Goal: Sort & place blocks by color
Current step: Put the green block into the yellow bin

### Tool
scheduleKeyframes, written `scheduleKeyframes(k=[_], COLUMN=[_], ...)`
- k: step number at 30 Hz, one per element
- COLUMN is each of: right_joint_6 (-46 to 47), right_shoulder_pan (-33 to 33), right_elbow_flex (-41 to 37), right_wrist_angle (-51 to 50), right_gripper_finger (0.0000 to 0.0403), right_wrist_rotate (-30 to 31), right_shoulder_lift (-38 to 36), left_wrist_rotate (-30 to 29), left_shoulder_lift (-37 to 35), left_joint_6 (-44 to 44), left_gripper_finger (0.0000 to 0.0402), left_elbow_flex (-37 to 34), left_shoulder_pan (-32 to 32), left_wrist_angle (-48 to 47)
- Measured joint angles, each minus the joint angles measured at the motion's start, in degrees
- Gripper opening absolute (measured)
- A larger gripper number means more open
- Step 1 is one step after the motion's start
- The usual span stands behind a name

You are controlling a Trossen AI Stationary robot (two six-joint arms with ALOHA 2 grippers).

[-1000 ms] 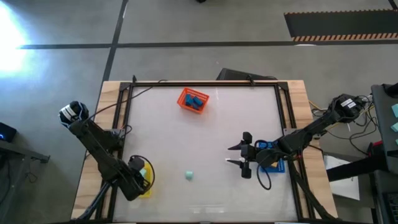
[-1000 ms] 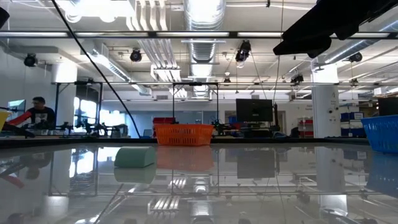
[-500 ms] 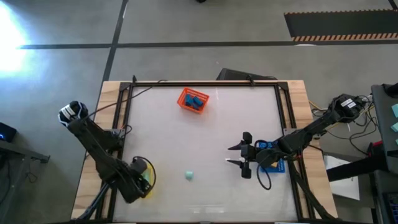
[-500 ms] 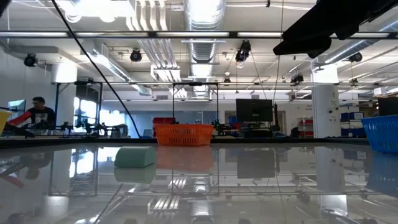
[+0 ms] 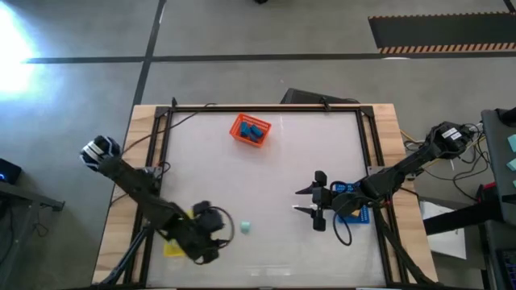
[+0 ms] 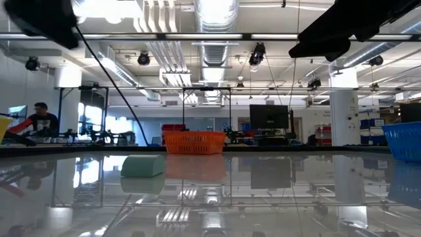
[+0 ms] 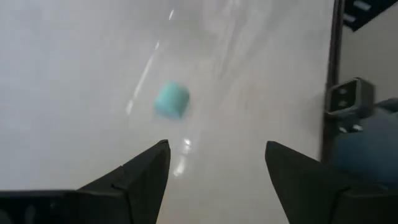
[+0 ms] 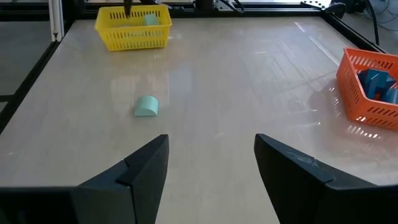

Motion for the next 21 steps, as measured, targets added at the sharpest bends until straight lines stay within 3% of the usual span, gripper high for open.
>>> scheduleKeyframes(k=[5, 9, 16, 21], right_joint_6=[0.0, -0.1, -0.2, -0.2], right_shoulder_pan=[0.0, 0.0, 0.0, 0.0], right_elbow_flex=[0.0, 0.0, 0.0, 0.0], right_wrist_angle=[0.0, 0.0, 0.0, 0.0], right_gripper_finger=[0.0228, 0.0228, 0.0228, 0.0228], right_wrist_rotate=[0.0, 0.0, 0.0, 0.0], right_shoulder_lift=[0.0, 0.0, 0.0, 0.0], left_wrist_rotate=[0.7, 1.2, 6.7, 7.7], left_shoulder_lift=[7.2, 12.4, 18.8, 19.9], left_joint_6=[19.0, 30.0, 38.9, 40.7], left_gripper_finger=[0.0247, 0.0247, 0.0247, 0.0247], left_elbow_flex=[0.0, 0.0, -0.1, -0.5], left_shoulder_pan=[5.2, 8.5, 12.1, 13.2], left_wrist_angle=[9.6, 11.6, 17.9, 18.9])
